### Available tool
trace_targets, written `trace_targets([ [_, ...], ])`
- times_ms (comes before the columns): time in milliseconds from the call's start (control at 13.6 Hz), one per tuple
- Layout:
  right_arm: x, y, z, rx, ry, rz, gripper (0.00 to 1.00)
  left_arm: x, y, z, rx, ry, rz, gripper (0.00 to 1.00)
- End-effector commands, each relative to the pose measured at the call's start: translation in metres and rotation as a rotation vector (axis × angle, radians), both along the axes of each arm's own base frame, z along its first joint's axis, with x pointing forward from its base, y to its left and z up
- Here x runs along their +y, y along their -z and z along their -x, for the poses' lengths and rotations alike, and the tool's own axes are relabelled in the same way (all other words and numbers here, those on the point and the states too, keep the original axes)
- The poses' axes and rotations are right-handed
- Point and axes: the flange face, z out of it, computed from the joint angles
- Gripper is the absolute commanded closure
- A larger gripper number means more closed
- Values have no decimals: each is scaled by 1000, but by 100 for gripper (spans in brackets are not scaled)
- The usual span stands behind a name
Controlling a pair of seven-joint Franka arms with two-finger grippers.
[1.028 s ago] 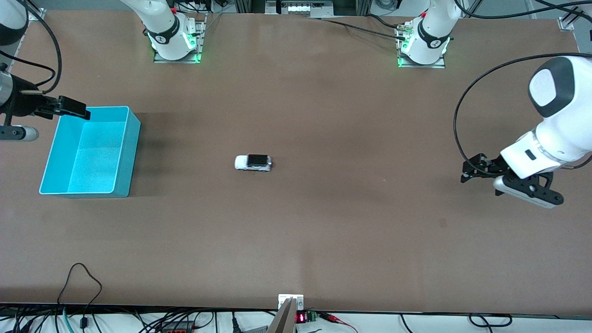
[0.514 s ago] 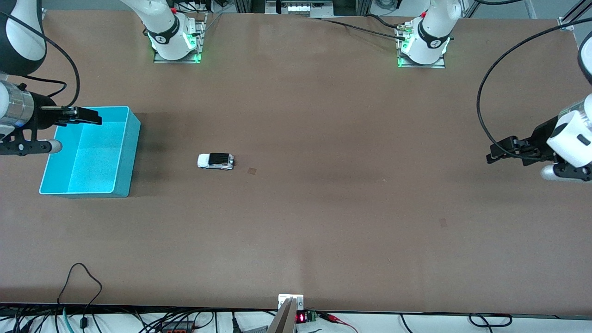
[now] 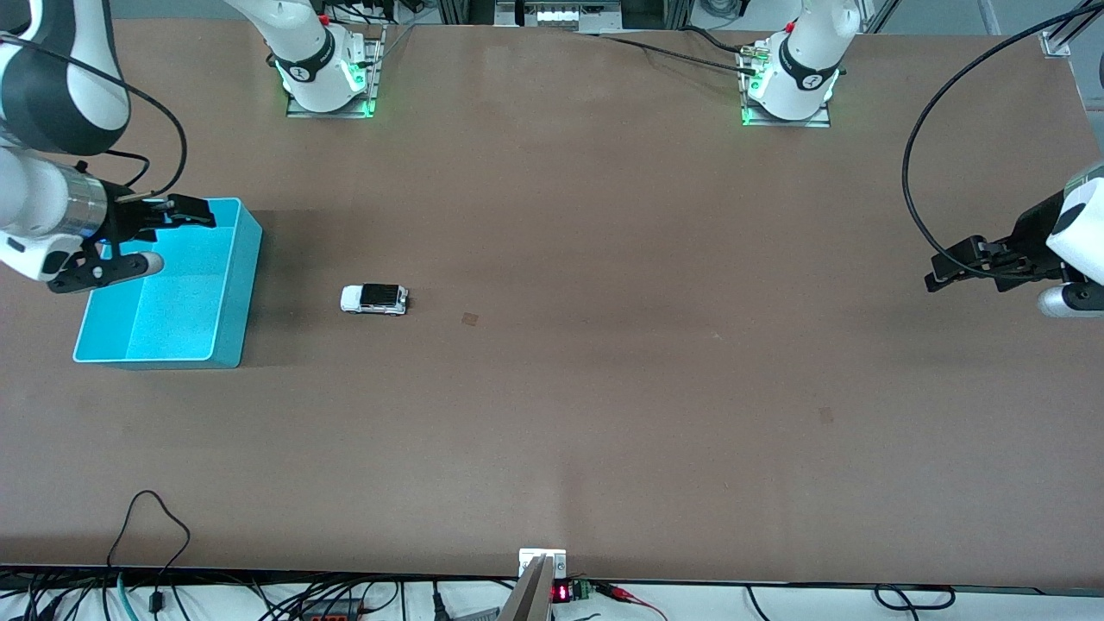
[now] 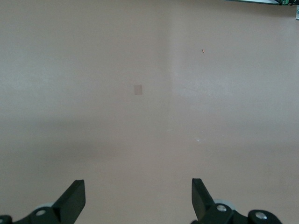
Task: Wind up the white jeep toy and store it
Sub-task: 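Move the right gripper over the rolled jeep while the left gripper retracts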
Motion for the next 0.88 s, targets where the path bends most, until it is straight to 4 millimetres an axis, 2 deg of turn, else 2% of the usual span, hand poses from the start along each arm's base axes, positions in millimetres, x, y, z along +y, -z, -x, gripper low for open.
trace_targets([
  [0, 27, 10, 47, -63, -79, -24, 0, -2, -9, 9, 9, -1, -25, 0],
  [73, 40, 20, 58, -81, -119, -7, 0, -3, -9, 10, 18, -2, -24, 0],
  [147, 61, 25, 65, -107, -218, 31, 0, -3, -10, 11, 24, -1, -26, 0],
  [294, 97, 29, 68, -140, -396, 44, 0, -3, -15, 16, 26, -4, -26, 0],
  [440, 121, 38, 70, -183, -527, 30, 0, -2, -17, 18, 29, 0, -26, 0],
  [661, 145, 62, 75, -247, -794, -9, 0, 0, -15, 19, 30, 1, -26, 0],
  [807, 150, 82, 72, -266, -932, -44, 0, 0, -17, 18, 23, 9, -28, 0],
])
